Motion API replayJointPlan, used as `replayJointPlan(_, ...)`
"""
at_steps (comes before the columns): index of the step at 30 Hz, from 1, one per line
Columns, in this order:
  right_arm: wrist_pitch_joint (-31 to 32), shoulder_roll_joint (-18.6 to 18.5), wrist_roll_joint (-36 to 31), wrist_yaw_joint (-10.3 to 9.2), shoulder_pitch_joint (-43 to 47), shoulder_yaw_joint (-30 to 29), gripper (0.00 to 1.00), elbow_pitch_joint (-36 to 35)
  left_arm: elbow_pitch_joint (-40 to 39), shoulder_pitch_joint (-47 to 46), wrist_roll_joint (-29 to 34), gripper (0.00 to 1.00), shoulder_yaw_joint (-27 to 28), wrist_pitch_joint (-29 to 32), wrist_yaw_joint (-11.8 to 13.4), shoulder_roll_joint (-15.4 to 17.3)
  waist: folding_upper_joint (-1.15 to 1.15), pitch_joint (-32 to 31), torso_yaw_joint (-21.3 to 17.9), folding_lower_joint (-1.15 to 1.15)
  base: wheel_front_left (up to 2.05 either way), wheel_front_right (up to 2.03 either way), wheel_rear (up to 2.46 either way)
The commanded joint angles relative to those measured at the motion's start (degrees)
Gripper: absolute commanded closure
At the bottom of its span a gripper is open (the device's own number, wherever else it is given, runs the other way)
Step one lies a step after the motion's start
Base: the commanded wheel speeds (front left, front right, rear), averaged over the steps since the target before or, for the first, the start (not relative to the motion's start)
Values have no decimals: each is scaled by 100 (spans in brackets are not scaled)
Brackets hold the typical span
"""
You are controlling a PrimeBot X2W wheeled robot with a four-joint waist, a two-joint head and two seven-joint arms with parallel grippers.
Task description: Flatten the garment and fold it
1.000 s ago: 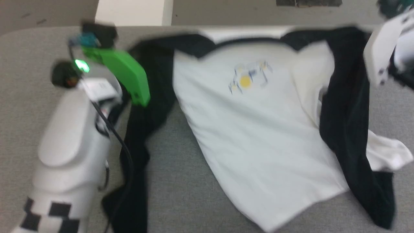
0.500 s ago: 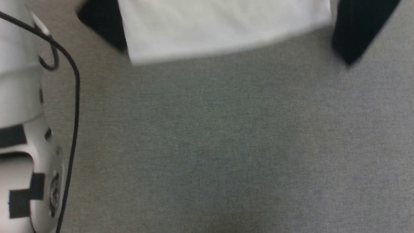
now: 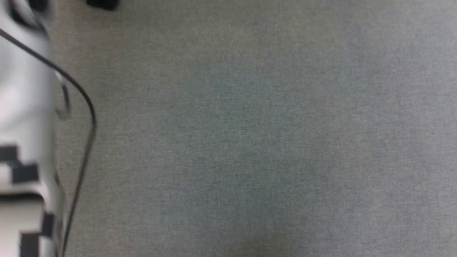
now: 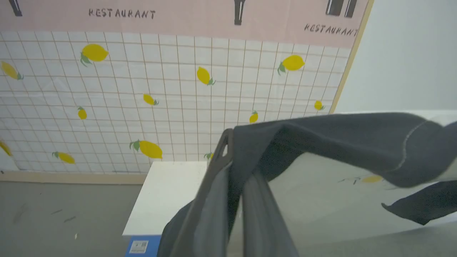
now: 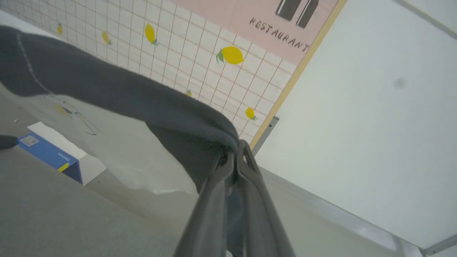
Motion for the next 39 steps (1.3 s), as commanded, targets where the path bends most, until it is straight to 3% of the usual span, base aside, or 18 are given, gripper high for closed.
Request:
replayJointPlan(1, -17, -69, 162, -57, 377, 109, 100, 59, 75, 387, 77, 100, -56, 17, -50, 117, 0, -185, 76, -1, 0, 0, 0)
replayJointPlan(6, 16, -284, 762, -57, 1739, 681, 100, -82, 205, 1956, -62, 100, -374, 429, -334, 177, 0, -608, 128, -1, 0, 0, 0)
replayJointPlan(11, 88, -539, 1312, -57, 3165, 723, 100, -475, -62, 3480, -492, 100, -575, 1008, -531, 60, 0, -1113, 239, -1, 0, 0, 0)
replayJointPlan(14, 141, -615, 1508, -57, 4103, 561, 100, -854, -457, 4419, -764, 100, -630, 1262, -530, -12, 0, -1388, 247, -1, 0, 0, 0)
replayJointPlan(18, 355, -561, 1610, -57, 5284, 193, 100, -1388, -1050, 5544, -1109, 100, -541, 1361, -351, -132, 0, -1630, 224, -1, 0, 0, 0)
replayJointPlan(25, 984, -173, 1393, -57, 6999, -758, 100, -2374, -1908, 7014, -1430, 100, -391, 1413, 67, -272, 0, -1894, 183, -1, 0, 0, 0)
replayJointPlan(31, 1877, 519, 963, -57, 8252, -1738, 100, -3211, -2429, 7886, -1442, 100, -399, 1635, 395, -204, 0, -2068, 200, -1, 0, 0, 0)
replayJointPlan(35, 2452, 932, 766, -57, 8830, -2040, 100, -3580, -2582, 8139, -1441, 100, -487, 1766, 477, -200, 0, -2088, 210, -1, 0, 0, 0)
replayJointPlan(39, 2571, 1131, 626, -57, 9045, -2090, 100, -3534, -2451, 8174, -1357, 100, -666, 1790, 474, -251, 0, -2087, 203, -1, 0, 0, 0)
